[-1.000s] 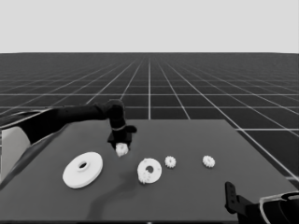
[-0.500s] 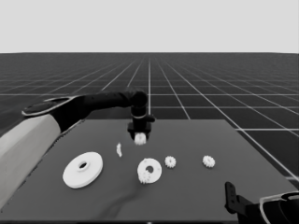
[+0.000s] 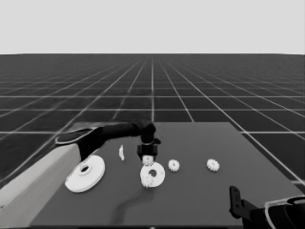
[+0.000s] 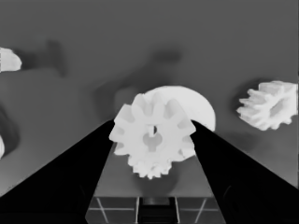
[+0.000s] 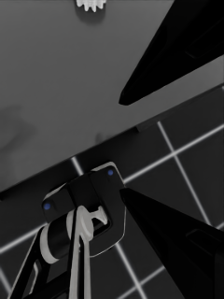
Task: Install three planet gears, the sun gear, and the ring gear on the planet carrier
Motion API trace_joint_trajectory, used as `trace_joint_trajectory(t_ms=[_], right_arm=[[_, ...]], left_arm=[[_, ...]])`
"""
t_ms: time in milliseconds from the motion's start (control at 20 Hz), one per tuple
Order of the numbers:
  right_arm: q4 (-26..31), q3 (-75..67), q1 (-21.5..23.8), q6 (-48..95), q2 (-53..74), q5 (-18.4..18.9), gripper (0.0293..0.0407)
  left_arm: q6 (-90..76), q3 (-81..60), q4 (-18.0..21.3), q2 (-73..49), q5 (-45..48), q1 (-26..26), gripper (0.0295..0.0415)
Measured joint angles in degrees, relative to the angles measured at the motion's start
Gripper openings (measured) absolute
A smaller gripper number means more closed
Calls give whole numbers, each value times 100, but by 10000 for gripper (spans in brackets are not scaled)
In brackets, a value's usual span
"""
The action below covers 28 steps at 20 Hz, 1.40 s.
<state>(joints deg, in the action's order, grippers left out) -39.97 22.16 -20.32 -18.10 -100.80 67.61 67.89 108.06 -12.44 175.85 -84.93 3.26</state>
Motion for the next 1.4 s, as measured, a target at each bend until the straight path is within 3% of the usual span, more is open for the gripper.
trace_joint_trajectory(t_ms=[100,350,450,500,850,950,1100,1350,1400], right_arm=[[0,0,0,0,0,0,385],[0,0,0,0,0,0,385],[0,0,0,0,0,0,385],[0,0,0,0,0,0,385],[0,0,0,0,0,0,385],[0,0,0,0,0,0,385],[0,0,0,0,0,0,385],[0,0,0,0,0,0,385],[0,0,0,0,0,0,385]], left_arm=[[-182,331,-204,108,150,264,312],[-281,514,-294,173,235,360,312],[-285,524,-299,174,241,371,372],[-286,526,-300,175,242,373,381],[-287,529,-302,175,243,376,385],[358,-620,762,-205,-397,-767,385],[287,-494,1330,-149,-530,-1434,385],[229,-401,1461,-116,-565,-1562,385],[-2530,-3045,655,-1628,1510,-1787,410]])
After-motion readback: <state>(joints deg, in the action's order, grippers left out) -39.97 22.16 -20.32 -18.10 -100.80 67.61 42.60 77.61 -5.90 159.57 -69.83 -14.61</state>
